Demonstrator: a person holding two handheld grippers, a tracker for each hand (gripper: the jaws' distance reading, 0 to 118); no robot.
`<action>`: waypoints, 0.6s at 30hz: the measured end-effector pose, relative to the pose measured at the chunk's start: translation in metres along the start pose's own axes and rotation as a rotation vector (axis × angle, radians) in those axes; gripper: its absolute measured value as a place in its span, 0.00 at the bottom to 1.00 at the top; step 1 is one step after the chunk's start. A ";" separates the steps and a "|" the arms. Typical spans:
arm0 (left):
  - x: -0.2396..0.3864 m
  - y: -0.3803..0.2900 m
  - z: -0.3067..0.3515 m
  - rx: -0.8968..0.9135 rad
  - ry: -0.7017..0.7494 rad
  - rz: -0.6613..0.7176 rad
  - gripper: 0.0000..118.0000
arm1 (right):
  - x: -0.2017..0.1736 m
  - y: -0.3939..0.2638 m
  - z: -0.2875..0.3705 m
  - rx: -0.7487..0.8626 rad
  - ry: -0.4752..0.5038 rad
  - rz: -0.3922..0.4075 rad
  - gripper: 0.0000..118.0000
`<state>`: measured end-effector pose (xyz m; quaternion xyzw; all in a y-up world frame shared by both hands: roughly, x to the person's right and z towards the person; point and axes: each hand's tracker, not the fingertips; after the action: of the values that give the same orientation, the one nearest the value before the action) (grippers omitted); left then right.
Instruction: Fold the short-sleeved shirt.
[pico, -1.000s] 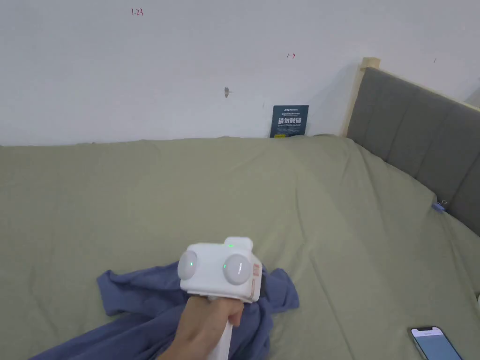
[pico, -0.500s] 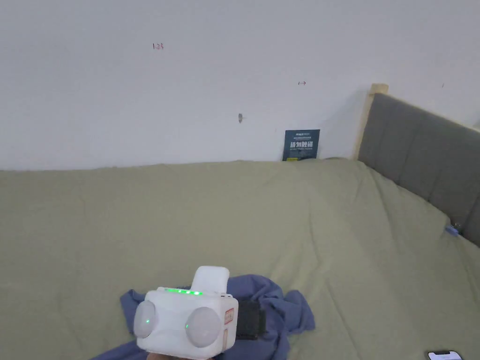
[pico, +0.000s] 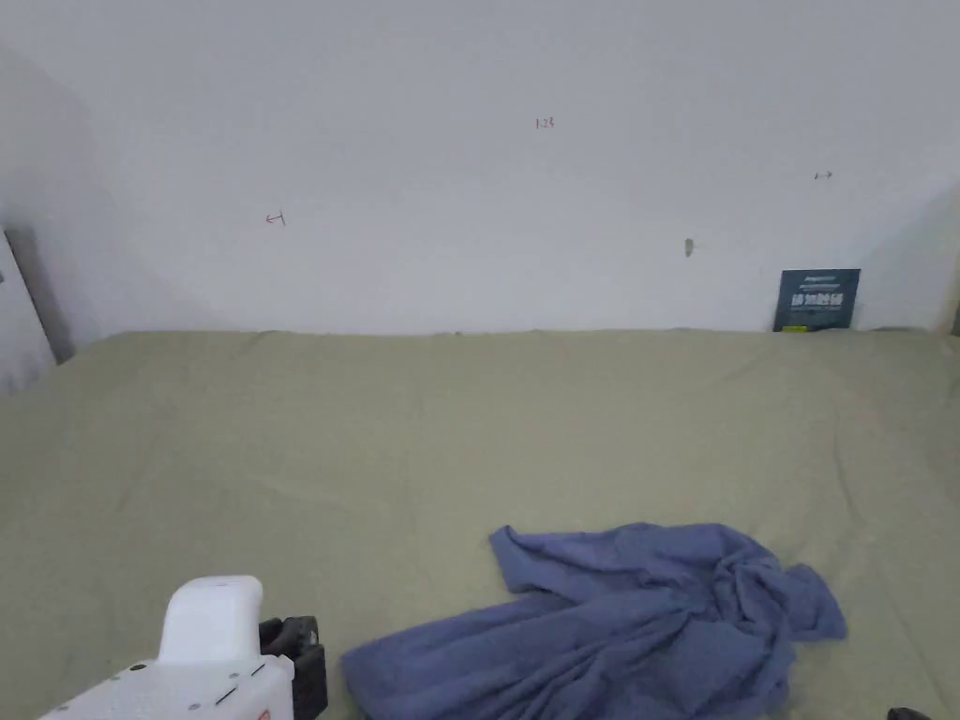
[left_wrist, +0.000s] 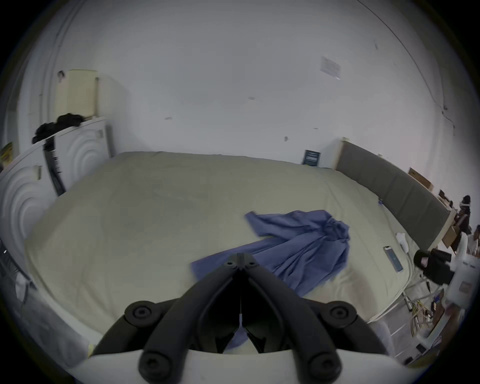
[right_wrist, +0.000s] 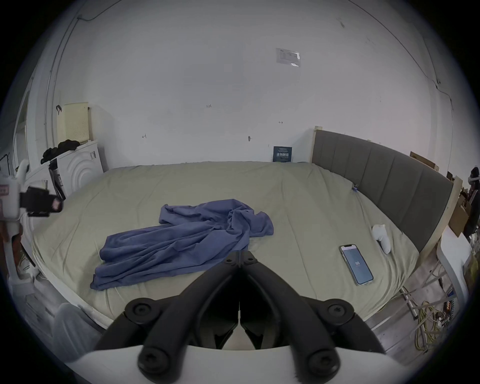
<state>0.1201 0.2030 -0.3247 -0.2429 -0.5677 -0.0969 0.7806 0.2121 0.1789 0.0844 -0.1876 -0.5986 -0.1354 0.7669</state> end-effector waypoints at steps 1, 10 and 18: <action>-0.001 -0.001 0.001 -0.003 0.023 0.000 0.00 | -0.002 0.000 0.002 0.000 -0.001 -0.005 0.00; -0.019 -0.005 -0.001 -0.004 0.050 0.025 0.00 | -0.011 -0.001 0.001 0.008 0.007 -0.029 0.00; -0.020 0.004 -0.092 -0.200 -0.012 -0.019 0.80 | -0.019 0.001 -0.018 -0.023 0.031 0.003 0.00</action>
<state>0.1922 0.1596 -0.3659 -0.3145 -0.5621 -0.1591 0.7482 0.2234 0.1711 0.0620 -0.1951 -0.5847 -0.1441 0.7741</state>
